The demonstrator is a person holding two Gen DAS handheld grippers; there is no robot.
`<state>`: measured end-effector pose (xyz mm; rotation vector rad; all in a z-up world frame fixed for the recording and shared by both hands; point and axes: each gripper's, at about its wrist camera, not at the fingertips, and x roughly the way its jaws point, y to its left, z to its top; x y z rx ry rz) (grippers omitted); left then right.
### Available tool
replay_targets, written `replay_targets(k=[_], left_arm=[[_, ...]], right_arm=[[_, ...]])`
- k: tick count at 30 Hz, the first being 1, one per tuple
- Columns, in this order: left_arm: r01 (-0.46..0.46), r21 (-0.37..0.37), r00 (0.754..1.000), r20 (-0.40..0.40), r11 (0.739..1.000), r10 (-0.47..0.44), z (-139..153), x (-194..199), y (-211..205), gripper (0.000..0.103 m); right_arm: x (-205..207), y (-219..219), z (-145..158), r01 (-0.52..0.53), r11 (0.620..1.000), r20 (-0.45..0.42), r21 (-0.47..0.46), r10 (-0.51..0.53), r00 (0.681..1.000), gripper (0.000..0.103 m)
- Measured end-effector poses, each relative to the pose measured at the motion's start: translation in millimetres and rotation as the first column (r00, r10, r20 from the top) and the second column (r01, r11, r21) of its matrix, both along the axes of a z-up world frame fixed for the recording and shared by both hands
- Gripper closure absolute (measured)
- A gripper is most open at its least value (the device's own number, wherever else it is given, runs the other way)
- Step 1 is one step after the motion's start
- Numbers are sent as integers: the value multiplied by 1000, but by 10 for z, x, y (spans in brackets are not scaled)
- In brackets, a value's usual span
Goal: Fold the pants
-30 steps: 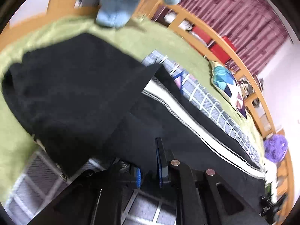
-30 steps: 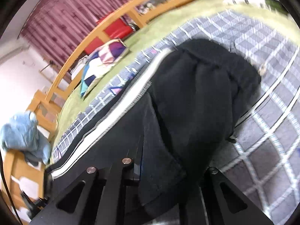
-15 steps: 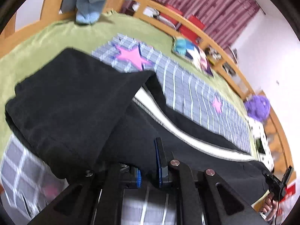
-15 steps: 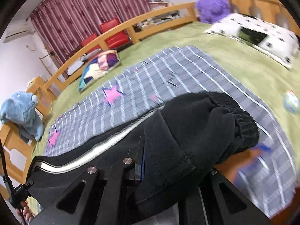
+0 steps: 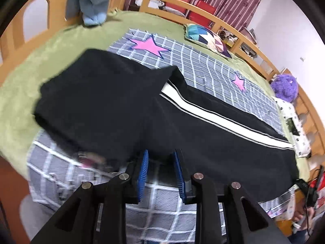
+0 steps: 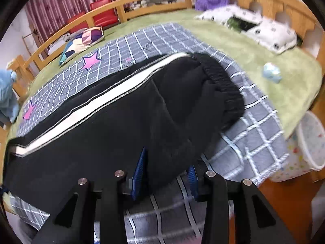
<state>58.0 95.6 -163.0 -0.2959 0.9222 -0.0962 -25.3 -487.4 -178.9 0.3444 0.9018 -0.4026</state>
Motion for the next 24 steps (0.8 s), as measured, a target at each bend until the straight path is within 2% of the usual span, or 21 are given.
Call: replay_targets(k=[3, 5, 12, 16, 18, 22, 23, 24], left_arm=[[-54, 51, 997, 59, 997, 51, 128, -170, 149, 60], [-71, 60, 995, 78, 996, 66, 150, -243, 246, 59], [-23, 46, 1000, 21, 999, 22, -76, -184, 328, 59], [28, 55, 999, -19, 998, -27, -261, -80, 204, 55], [22, 90, 1000, -18, 996, -20, -337, -40, 152, 52], [-9, 221, 1000, 30, 975, 3, -381, 18, 74, 52], [4, 234, 999, 41, 972, -14, -370, 30, 65, 56], [31, 230, 998, 51, 973, -44, -350, 43, 70, 71]], right_arm=[[-149, 132, 141, 5, 998, 15, -62, -4, 1000, 65], [-203, 188, 246, 14, 997, 46, -74, -11, 999, 64], [-163, 470, 414, -38, 999, 159, -2, 38, 987, 64], [-66, 657, 414, -69, 998, 163, 8, 67, 984, 61], [-10, 754, 388, -84, 996, 154, 10, 81, 985, 61], [74, 886, 323, -93, 996, 128, 9, 91, 988, 61], [89, 906, 309, -93, 996, 124, 9, 91, 988, 61], [109, 928, 294, -94, 996, 118, 6, 93, 989, 61]])
